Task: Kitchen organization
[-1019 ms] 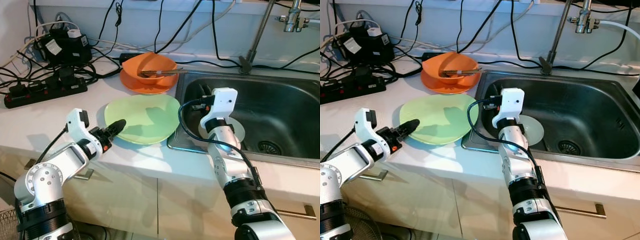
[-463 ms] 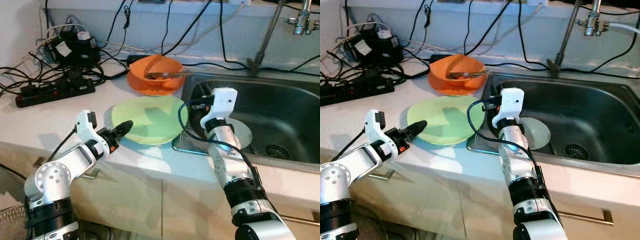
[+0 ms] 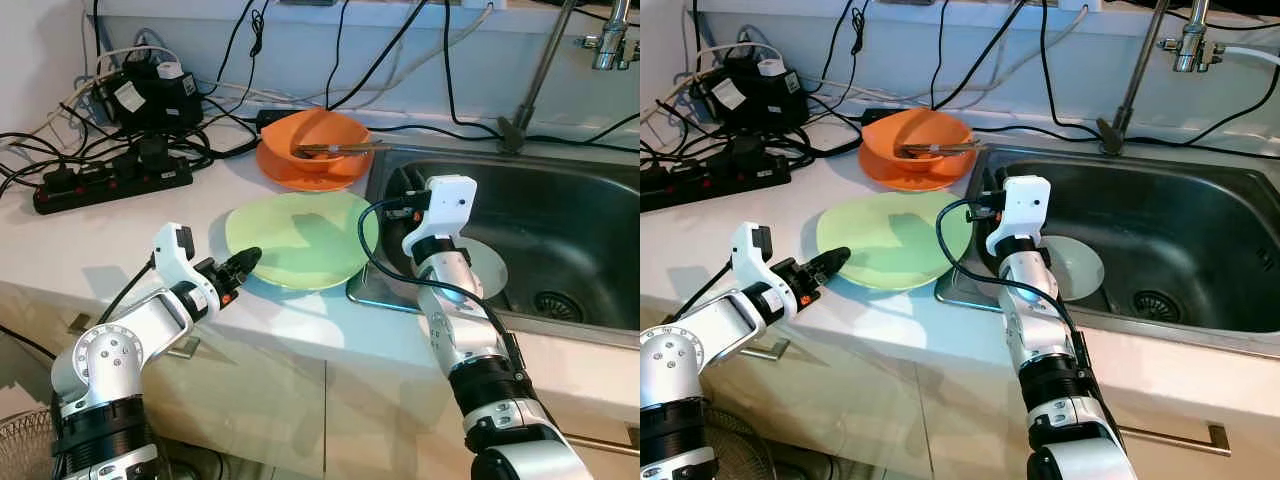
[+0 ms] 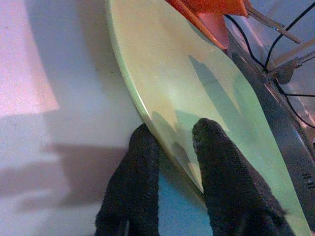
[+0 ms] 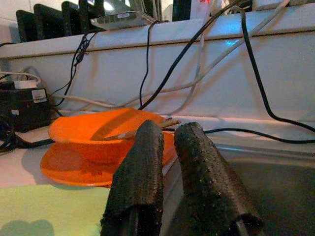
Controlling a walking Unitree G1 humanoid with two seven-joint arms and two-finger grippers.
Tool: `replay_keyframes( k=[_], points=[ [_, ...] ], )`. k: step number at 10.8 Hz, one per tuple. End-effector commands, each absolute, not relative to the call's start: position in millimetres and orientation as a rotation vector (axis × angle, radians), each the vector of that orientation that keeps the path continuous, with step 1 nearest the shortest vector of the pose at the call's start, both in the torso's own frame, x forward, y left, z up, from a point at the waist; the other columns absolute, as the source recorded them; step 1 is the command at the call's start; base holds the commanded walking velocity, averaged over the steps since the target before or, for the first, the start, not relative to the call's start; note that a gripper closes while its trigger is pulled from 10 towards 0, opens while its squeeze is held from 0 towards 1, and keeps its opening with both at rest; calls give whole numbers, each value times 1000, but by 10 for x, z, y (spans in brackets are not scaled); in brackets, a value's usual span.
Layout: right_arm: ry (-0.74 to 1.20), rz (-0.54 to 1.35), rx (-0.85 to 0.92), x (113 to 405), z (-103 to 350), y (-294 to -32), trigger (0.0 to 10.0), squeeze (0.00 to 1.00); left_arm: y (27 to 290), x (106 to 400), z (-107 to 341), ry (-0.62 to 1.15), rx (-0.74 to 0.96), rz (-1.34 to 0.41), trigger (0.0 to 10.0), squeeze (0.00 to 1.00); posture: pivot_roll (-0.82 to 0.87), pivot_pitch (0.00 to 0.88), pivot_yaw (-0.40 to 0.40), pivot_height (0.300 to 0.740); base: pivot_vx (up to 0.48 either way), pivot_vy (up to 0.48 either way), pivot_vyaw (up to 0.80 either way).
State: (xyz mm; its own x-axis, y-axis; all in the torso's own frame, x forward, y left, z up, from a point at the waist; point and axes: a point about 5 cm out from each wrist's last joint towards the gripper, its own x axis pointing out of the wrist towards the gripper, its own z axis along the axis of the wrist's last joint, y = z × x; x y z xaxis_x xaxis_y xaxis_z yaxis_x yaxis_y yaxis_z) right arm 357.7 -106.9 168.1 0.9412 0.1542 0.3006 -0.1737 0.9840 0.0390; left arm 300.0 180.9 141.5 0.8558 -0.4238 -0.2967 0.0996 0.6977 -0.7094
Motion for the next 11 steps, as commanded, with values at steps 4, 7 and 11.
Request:
replay_keyframes(
  k=[4,7,11],
  points=[
    [-280,158,55,3580,1638,-1084,10000,0,1733,2890,1082,638,-748,-282,0,0,216,0,41,740,0,0,0],
    [-277,155,52,3586,1632,-1096,10000,0,1758,2822,1064,635,-757,-273,0,0,219,1,40,740,0,0,0],
    [-291,132,49,3616,1678,-1153,10000,0,1702,2884,1412,352,-838,-361,10000,0,231,2,30,740,0,0,0]
  ],
)
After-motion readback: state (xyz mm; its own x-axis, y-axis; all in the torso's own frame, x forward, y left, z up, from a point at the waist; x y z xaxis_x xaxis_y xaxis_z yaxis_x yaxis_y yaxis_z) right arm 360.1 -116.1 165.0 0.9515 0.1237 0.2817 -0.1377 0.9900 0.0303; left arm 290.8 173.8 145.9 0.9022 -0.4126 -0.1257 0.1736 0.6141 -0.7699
